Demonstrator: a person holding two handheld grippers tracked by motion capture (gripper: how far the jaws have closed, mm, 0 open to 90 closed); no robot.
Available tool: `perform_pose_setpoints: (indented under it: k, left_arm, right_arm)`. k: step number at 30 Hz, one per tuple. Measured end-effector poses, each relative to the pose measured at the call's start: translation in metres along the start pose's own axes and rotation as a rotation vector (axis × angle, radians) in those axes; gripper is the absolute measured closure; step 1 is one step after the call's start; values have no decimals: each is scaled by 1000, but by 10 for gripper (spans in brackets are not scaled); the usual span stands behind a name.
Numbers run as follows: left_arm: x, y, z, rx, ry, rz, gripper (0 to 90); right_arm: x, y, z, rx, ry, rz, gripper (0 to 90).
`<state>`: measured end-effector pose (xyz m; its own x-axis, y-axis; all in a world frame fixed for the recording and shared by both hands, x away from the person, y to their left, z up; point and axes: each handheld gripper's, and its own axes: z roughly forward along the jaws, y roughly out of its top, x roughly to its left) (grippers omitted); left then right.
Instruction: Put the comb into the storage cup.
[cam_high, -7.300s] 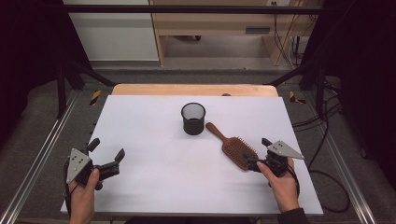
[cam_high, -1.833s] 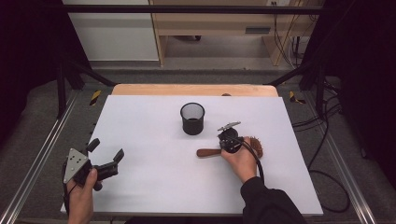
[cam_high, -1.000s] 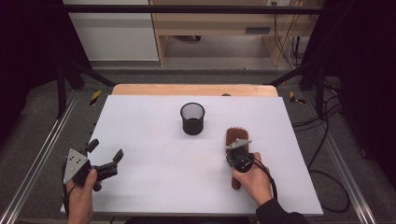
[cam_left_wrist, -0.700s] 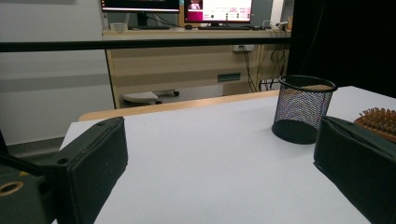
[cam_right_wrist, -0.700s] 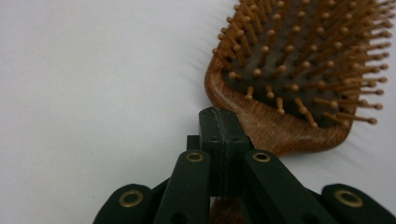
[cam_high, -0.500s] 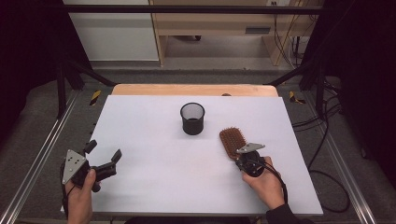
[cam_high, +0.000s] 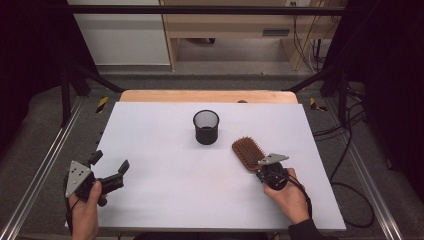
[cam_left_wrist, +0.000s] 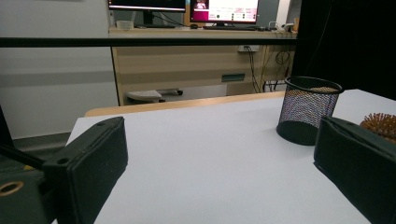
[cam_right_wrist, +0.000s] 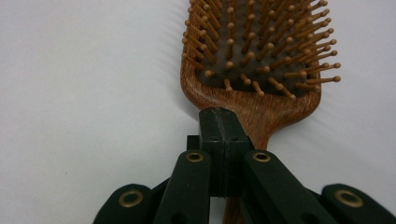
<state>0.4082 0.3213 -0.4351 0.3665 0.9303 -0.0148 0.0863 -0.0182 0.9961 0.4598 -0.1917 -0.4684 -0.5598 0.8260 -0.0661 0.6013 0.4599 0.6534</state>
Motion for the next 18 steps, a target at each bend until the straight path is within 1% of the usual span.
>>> perform_pose_setpoints:
  k: [9, 15, 18]
  left_arm:
    - [1, 2, -2, -5, -1, 12, 32]
    - [2, 2, -1, -5, -3, 11, 32]
    - [2, 2, -2, -3, -5, 15, 32]
  right_arm:
    - [-7, -5, -3, -6, -12, 4, 900]
    - [-9, -5, -6, -13, -1, 6, 900]
    - [-8, -6, -13, -36, 14, 7, 898]
